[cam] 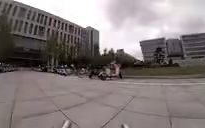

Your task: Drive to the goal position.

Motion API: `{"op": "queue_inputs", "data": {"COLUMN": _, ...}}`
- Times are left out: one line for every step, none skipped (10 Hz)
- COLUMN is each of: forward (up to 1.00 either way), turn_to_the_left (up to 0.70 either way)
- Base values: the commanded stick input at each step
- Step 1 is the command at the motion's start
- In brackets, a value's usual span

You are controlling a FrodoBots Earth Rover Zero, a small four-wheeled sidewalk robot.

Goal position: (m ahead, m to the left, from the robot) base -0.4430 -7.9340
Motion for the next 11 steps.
{"op": "queue_inputs", "data": {"forward": 0.0, "turn_to_the_left": -0.62}}
{"op": "queue_inputs", "data": {"forward": 0.0, "turn_to_the_left": -0.62}}
{"op": "queue_inputs", "data": {"forward": 0.0, "turn_to_the_left": -0.62}}
{"op": "queue_inputs", "data": {"forward": 0.0, "turn_to_the_left": -0.62}}
{"op": "queue_inputs", "data": {"forward": 0.0, "turn_to_the_left": -0.62}}
{"op": "queue_inputs", "data": {"forward": 0.0, "turn_to_the_left": -0.62}}
{"op": "queue_inputs", "data": {"forward": 0.0, "turn_to_the_left": -0.62}}
{"op": "queue_inputs", "data": {"forward": 0.0, "turn_to_the_left": -0.62}}
{"op": "queue_inputs", "data": {"forward": 0.0, "turn_to_the_left": -0.61}}
{"op": "queue_inputs", "data": {"forward": 0.0, "turn_to_the_left": -0.62}}
{"op": "queue_inputs", "data": {"forward": 0.0, "turn_to_the_left": -0.62}}
